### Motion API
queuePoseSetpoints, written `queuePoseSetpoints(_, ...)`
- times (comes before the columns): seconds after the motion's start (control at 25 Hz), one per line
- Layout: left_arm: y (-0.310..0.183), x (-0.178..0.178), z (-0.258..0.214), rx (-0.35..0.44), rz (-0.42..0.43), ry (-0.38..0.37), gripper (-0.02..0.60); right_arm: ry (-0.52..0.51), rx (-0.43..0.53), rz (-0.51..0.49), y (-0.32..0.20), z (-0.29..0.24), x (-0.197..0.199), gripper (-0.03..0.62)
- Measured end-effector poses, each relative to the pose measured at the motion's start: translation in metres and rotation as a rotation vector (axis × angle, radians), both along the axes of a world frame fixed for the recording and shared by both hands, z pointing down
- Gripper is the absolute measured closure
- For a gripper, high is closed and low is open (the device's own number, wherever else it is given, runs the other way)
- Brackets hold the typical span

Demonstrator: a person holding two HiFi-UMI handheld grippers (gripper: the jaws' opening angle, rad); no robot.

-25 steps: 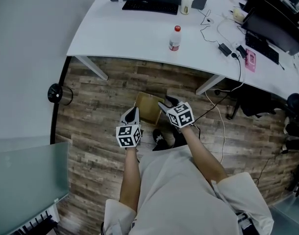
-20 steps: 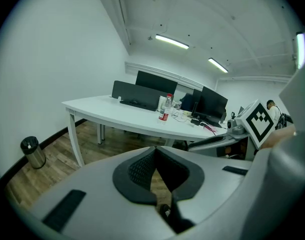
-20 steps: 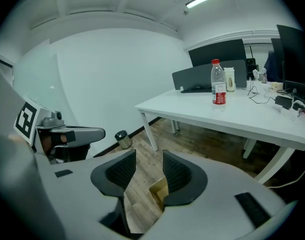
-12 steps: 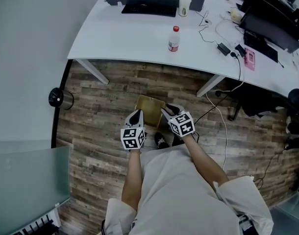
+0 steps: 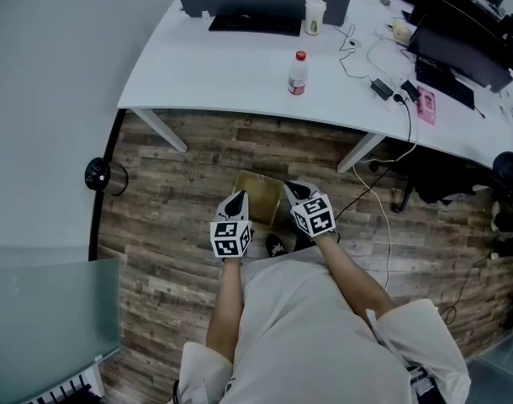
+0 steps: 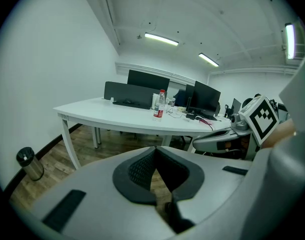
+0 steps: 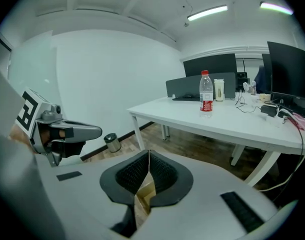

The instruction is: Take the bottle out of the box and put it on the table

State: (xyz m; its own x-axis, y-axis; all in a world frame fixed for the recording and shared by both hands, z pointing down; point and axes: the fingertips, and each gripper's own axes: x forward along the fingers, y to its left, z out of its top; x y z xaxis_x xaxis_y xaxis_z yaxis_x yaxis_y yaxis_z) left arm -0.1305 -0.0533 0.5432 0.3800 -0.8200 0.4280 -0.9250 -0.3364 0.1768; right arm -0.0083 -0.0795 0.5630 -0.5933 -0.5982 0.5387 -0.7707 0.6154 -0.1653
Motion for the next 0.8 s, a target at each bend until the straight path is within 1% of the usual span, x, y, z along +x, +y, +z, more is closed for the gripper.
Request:
queuePoseSetpoints(0.44, 0.002, -0.005, -0.001, 0.003, -0.004, 0.013, 0.569, -0.011, -0.001, -0.032, 0.001, -0.001, -0.012, 0.554)
queuePoseSetpoints(0.8, 0.000, -0.007, 0.001, -0.003, -0.001, 0.012, 0.569, -0.024, 0.004, -0.007, -0.003, -0.002, -0.008, 0.554)
